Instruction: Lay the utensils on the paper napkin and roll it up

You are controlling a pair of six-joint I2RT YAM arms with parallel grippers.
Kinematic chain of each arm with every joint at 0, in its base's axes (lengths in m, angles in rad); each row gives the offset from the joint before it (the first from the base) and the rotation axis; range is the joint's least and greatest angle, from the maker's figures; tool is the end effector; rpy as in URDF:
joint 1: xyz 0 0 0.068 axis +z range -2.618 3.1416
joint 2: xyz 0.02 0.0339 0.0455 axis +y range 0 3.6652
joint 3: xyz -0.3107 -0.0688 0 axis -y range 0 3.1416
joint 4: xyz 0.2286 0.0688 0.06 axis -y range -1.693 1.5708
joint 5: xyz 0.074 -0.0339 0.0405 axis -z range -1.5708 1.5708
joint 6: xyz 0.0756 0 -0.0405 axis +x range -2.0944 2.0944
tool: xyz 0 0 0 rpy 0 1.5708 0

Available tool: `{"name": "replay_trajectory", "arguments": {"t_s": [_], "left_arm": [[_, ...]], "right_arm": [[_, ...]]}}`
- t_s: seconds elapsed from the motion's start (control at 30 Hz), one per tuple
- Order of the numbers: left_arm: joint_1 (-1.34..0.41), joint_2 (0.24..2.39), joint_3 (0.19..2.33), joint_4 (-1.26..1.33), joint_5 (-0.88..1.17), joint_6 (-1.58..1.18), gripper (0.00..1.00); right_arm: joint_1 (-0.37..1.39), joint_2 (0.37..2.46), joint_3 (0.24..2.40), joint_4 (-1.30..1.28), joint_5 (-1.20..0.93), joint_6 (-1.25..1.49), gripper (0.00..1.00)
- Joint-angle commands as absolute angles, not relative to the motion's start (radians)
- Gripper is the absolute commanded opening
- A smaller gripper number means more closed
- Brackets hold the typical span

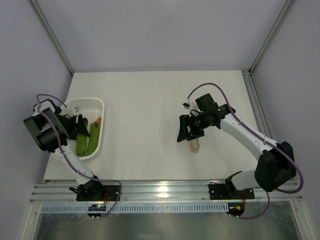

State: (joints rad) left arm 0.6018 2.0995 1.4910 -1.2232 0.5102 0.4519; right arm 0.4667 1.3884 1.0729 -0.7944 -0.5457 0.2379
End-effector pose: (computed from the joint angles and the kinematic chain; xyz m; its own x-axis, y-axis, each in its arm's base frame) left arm 0.3197 0.1748 0.1651 -0.9776 -0.2091 0.0260 -0.1901 0.8218 -0.5371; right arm 0.2156 0.1526 0.2810 -0.9166 -0.2362 -0.3227 -0.3856 0.7359 0.5566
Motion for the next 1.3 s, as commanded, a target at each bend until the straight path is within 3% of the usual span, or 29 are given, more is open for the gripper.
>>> {"name": "replay_trajectory", "arguments": {"t_s": [0.0,0.47,0.83,1.0,1.17,1.27], "left_arm": [[0.604,2.126,1.486,-1.071,0.39,0.489,0.64],[0.601,2.002,1.47,-0.931,0.196,0.44,0.66],[0.594,1.887,1.447,-0.926,0.394,0.43,0.66],[0.589,1.844,1.443,-0.942,0.388,0.411,0.66],[0.546,1.715,1.399,-0.792,0.206,0.295,0.65],[0.431,1.634,1.381,-0.683,-0.006,0.187,0.66]], "right_arm": [[0.457,1.373,1.094,-0.792,-0.564,0.233,0.68],[0.454,1.35,1.074,-0.776,-0.572,0.241,0.69],[0.454,1.318,1.062,-0.765,-0.577,0.245,0.68],[0.453,1.286,1.052,-0.762,-0.572,0.247,0.68],[0.454,1.255,1.035,-0.759,-0.545,0.253,0.69],[0.453,1.235,1.037,-0.759,-0.52,0.253,0.69]]}}
